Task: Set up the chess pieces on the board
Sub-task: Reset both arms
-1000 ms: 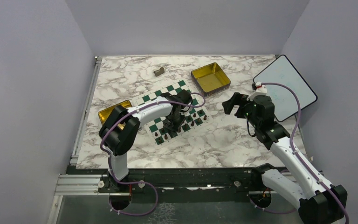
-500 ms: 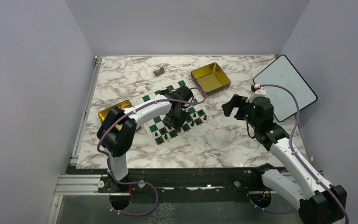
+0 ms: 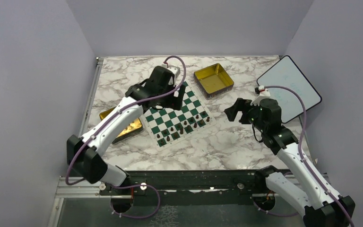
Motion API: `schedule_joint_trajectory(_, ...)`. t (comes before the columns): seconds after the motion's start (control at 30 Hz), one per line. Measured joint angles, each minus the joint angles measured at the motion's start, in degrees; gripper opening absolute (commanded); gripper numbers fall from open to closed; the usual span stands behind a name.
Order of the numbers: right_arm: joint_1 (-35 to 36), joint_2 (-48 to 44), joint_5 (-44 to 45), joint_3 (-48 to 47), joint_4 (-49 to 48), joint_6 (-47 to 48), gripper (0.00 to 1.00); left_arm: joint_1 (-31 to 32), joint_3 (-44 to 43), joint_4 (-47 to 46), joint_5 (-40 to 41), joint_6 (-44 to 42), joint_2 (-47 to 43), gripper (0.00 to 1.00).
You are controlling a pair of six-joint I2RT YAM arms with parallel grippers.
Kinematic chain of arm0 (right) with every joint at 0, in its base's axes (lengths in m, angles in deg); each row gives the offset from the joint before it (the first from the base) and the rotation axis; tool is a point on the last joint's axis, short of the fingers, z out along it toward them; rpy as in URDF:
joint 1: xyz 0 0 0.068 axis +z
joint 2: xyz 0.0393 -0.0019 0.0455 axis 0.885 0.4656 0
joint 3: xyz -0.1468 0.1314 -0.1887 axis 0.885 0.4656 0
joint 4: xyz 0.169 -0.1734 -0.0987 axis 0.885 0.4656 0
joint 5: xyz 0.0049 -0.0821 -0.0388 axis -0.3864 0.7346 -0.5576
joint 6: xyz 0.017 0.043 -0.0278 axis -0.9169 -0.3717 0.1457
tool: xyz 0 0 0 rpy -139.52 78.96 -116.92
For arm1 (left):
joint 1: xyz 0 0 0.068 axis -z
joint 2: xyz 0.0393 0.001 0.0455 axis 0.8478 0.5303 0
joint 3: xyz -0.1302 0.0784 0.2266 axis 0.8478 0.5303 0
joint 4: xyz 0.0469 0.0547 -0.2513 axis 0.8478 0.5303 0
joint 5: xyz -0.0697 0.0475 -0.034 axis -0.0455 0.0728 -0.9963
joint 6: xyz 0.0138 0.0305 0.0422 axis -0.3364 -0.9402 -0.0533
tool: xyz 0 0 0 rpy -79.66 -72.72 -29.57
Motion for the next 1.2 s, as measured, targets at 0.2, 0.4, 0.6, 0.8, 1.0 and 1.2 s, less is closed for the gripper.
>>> schedule_joint_trajectory(0.2,0.0,2.71,-1.44,-3.02,4.13,-1.2,1.0,0.2,6.62,-10.38,0.17,2.95,-14.34,0.99)
schedule_joint_trajectory(0.4,0.0,2.54,-2.75,-3.82,4.9,-2.29,1.0,0.28,19.39,-19.47,0.28,6.27,-25.16,0.99)
schedule_joint_trajectory(0.6,0.0,1.73,-3.26,-3.82,4.92,-3.06,1.0,0.28,29.64,-24.35,0.31,8.22,-33.46,0.99)
schedule_joint_trajectory(0.8,0.0,1.09,-3.1,-3.93,5.11,-3.61,1.0,0.28,34.29,-27.39,0.31,9.81,-37.4,0.99)
schedule_joint_trajectory(1.0,0.0,0.11,-2.62,-4.9,5.62,-3.96,1.0,0.28,35.06,-29.35,0.26,10.03,-38.07,0.99)
schedule_joint_trajectory(1.2,0.0,-0.04,-2.64,-4.92,5.73,-4.39,1.0,0.28,35.1,-30.53,0.24,10.05,-38.18,0.99)
